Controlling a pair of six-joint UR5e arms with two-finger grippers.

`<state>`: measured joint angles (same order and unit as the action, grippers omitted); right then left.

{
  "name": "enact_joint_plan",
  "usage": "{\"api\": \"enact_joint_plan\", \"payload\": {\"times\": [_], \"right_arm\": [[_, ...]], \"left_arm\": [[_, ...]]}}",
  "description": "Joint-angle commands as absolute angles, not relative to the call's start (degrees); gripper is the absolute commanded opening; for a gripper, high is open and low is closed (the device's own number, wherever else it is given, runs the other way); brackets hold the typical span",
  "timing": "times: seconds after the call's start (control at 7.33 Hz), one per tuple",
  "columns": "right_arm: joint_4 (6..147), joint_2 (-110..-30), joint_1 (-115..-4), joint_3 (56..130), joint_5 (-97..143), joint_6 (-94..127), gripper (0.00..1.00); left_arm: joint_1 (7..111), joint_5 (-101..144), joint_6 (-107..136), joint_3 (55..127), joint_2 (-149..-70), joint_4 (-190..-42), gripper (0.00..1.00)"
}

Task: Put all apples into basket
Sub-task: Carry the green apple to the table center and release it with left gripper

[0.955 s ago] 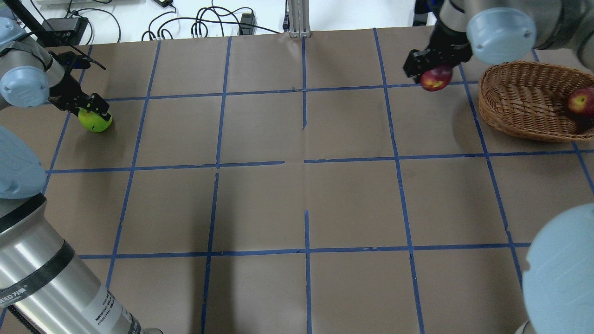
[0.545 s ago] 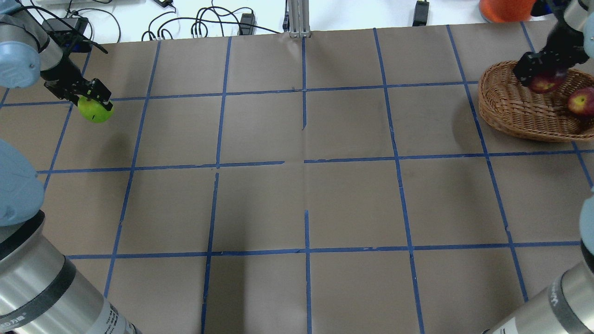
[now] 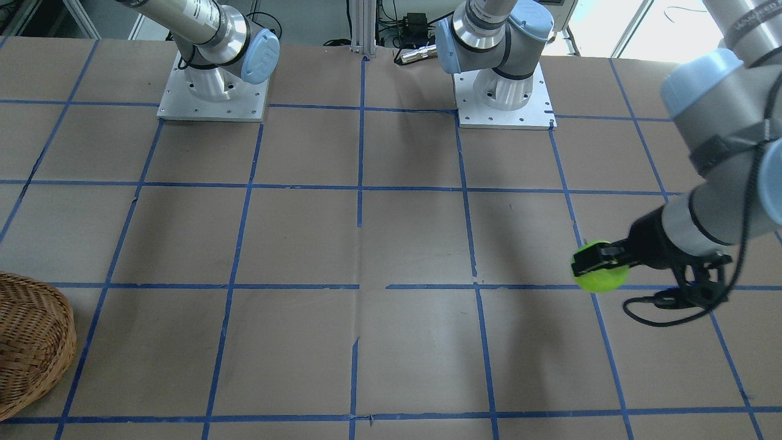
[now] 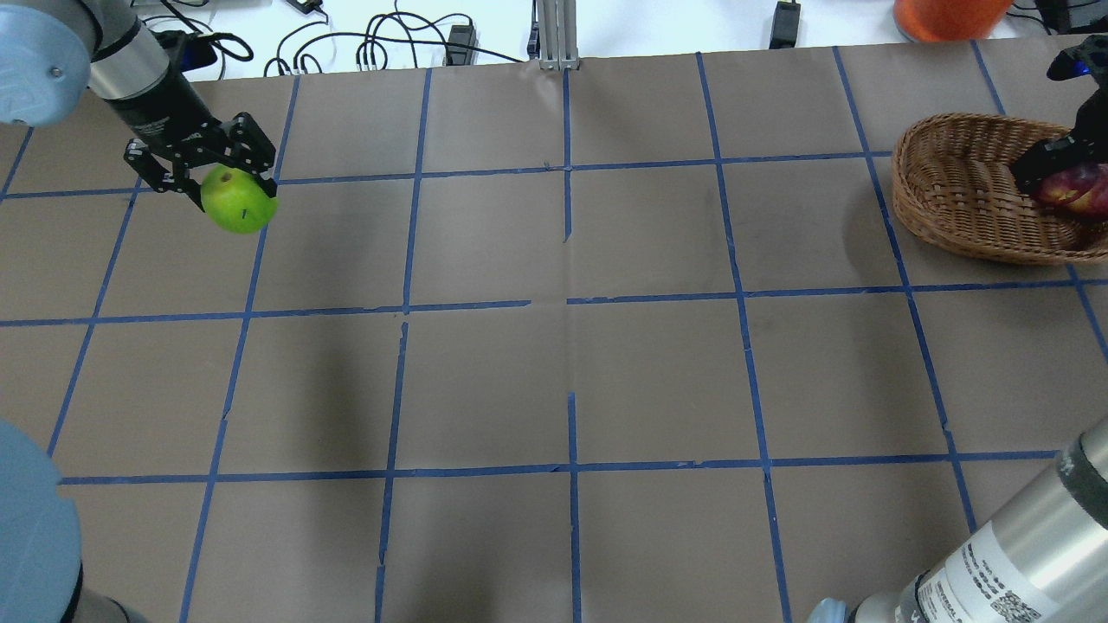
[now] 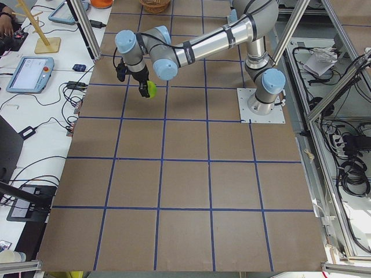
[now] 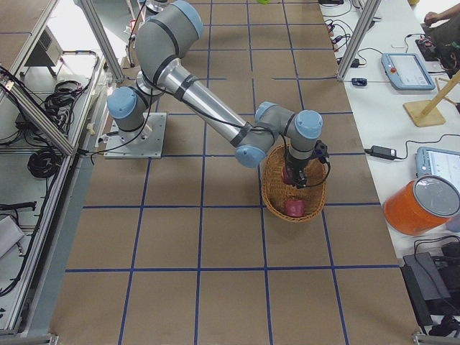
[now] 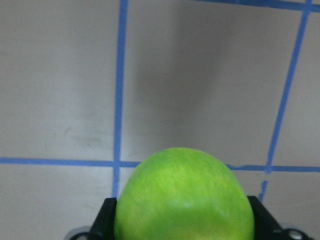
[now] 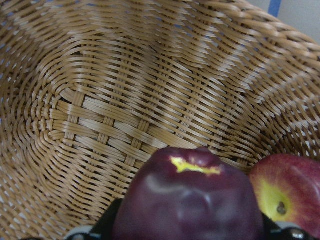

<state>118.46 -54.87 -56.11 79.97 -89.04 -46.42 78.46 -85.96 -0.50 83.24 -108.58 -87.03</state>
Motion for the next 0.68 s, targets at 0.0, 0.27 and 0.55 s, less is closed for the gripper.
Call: {"api": "enact_joint_plan", "payload": {"times": [0.0, 0.27, 0.55], "right_arm": [[120.1, -53.3, -55.9, 79.8, -87.9, -47.0, 1.0], [119.5, -55.1, -56.3, 78.9, -87.6, -46.1, 1.0], [112.5, -58.6, -59.0, 76.9, -87.3, -45.8, 1.0]], "left_arm": [[92.0, -85.1, 23.5, 89.5, -109.0, -74.8, 0.36], [100.4, -84.6, 41.9, 95.0, -112.5, -59.5, 0.37], [107.2, -83.3, 51.8, 95.6, -118.5, -53.3, 0.45]]}}
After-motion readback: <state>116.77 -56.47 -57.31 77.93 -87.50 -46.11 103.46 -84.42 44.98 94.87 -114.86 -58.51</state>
